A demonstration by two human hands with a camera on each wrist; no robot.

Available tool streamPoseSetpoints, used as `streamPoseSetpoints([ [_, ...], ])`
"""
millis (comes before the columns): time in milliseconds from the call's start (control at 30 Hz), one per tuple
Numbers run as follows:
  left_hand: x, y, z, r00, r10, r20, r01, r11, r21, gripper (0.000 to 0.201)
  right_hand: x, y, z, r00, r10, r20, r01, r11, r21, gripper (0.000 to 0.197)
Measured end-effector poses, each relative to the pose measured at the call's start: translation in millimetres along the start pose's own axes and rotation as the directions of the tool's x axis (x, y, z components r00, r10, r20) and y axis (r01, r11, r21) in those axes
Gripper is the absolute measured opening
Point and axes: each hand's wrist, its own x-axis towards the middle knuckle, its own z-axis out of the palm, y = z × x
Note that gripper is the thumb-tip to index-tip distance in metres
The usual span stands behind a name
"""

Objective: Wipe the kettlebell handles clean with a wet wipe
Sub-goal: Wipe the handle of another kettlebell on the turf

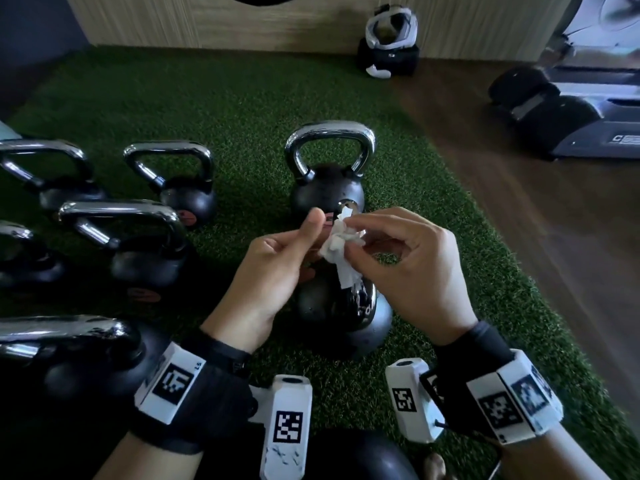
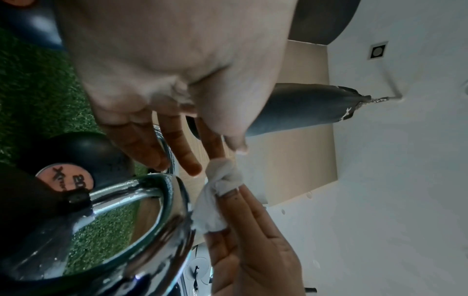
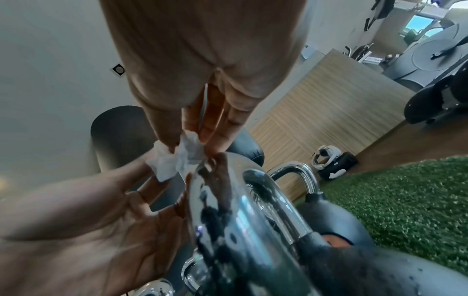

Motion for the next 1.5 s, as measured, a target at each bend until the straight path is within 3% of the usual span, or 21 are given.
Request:
streamPoseSetpoints([
  [200,3,-5,-4,0.991,0.025,0.13,-0.038,0.995,0.095,0.07,7,9,-12,0.991,0.133,-0.027,-0.131,0.989,0.069,0.012],
  [300,6,-13,-9,0.988,0.086,0.125,-0.101,0.988,0.119,0.049,7,15,-20,0.985,0.166,-0.046,-0.16,0.982,0.101,0.012],
  [333,8,-17,-14,0.987,0.122,0.103,-0.138,0.977,0.161,0.032,7,19,-24,0.981,0.18,-0.069,-0.173,0.98,0.103,0.012],
  [367,11,-26,-20,0.986,0.135,0.098,-0.156,0.958,0.242,0.031,7,23,-28,0.975,0.2,-0.098,-0.19,0.976,0.105,0.011],
  [433,17,-50,-31,0.982,0.102,0.16,-0.172,0.836,0.52,0.079,7,36,-34,0.951,0.267,-0.157,-0.25,0.961,0.117,0.01],
  [533,20,-87,-15,0.967,-0.037,0.251,-0.203,0.481,0.853,0.14,8,62,-34,0.9,0.38,-0.213,-0.364,0.925,0.111,0.009],
  [600,21,-106,11,0.976,-0.016,0.219,-0.196,0.389,0.9,0.153,12,77,-28,0.875,0.43,-0.223,-0.426,0.902,0.068,0.009],
  [667,25,-122,29,0.984,0.121,0.128,-0.166,0.39,0.906,0.144,16,91,-19,0.854,0.473,-0.217,-0.482,0.876,0.016,0.009],
  [767,33,-141,32,0.95,0.301,0.079,-0.2,0.398,0.895,0.123,23,104,-5,0.837,0.514,-0.186,-0.526,0.85,-0.017,0.008],
  [867,37,-147,29,0.933,0.347,0.089,-0.239,0.419,0.876,0.12,30,112,9,0.839,0.527,-0.135,-0.535,0.844,-0.033,0.006],
  [1000,39,-135,17,0.928,0.332,0.172,-0.318,0.461,0.828,0.116,33,112,26,0.852,0.518,-0.077,-0.52,0.854,0.001,0.011],
  [1100,39,-116,-1,0.899,0.329,0.288,-0.436,0.621,0.651,0.102,28,114,27,0.848,0.525,-0.068,-0.513,0.846,0.146,0.013],
  [1167,39,-101,-7,0.914,0.211,0.346,-0.393,0.665,0.635,0.108,22,116,22,0.839,0.543,-0.04,-0.526,0.828,0.193,0.015],
  [1233,41,-99,-8,0.947,0.036,0.319,-0.27,0.625,0.732,0.128,16,119,21,0.83,0.558,-0.012,-0.547,0.817,0.183,0.015],
  [1267,42,-101,-8,0.951,0.034,0.308,-0.258,0.636,0.727,0.128,14,122,23,0.828,0.56,-0.027,-0.55,0.82,0.16,0.013],
  [1333,44,-109,-9,0.936,0.156,0.316,-0.327,0.714,0.619,0.11,12,123,25,0.823,0.562,-0.079,-0.551,0.824,0.129,0.016],
  [1400,47,-116,-12,0.919,0.244,0.31,-0.386,0.722,0.574,0.101,16,123,28,0.805,0.581,-0.118,-0.563,0.812,0.155,0.025],
  [1500,48,-121,-14,0.937,0.226,0.267,-0.342,0.751,0.565,0.097,26,117,27,0.833,0.519,-0.192,-0.498,0.855,0.146,0.037],
])
